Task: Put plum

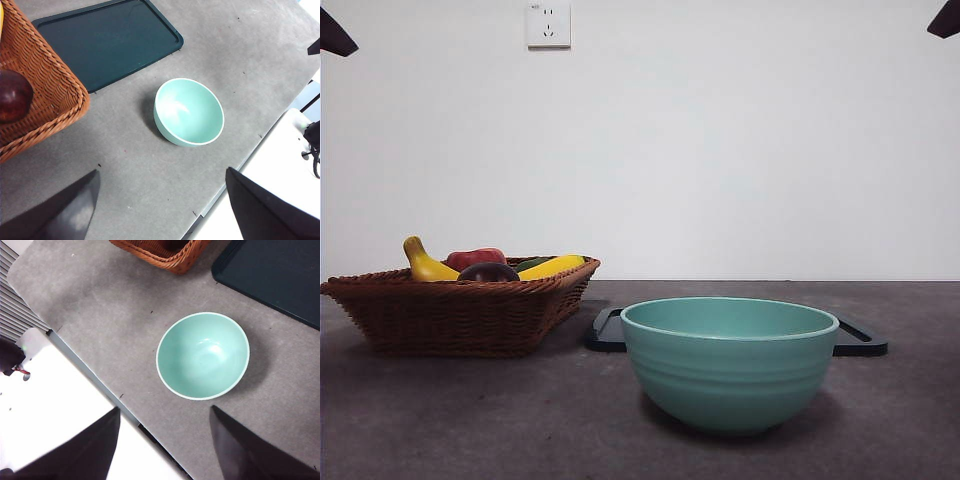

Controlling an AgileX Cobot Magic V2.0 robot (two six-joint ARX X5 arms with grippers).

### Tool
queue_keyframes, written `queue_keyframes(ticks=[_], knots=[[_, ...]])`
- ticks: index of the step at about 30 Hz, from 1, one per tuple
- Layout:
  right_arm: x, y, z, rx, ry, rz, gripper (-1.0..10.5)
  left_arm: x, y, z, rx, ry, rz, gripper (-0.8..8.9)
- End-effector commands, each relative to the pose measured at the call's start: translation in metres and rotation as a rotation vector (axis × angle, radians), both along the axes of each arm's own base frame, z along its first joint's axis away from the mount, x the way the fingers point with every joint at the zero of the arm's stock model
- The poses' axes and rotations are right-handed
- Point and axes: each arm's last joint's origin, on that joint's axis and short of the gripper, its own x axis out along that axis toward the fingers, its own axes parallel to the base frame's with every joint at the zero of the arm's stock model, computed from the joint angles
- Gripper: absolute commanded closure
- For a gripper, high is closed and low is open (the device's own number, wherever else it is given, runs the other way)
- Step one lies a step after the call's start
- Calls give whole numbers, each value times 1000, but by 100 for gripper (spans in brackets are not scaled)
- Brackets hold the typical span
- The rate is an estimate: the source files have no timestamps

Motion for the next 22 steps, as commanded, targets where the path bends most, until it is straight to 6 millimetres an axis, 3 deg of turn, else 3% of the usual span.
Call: queue_keyframes(ticks=[1,6,22], knots=[[0,1,4,10,-11,5,674,1,-1,3,-5,-9,-9,501],[0,1,4,9,-12,5,941,1,-1,3,-5,-9,-9,813],[0,1,4,9,-14,7,941,1,-1,3,-6,-10,-9,806]])
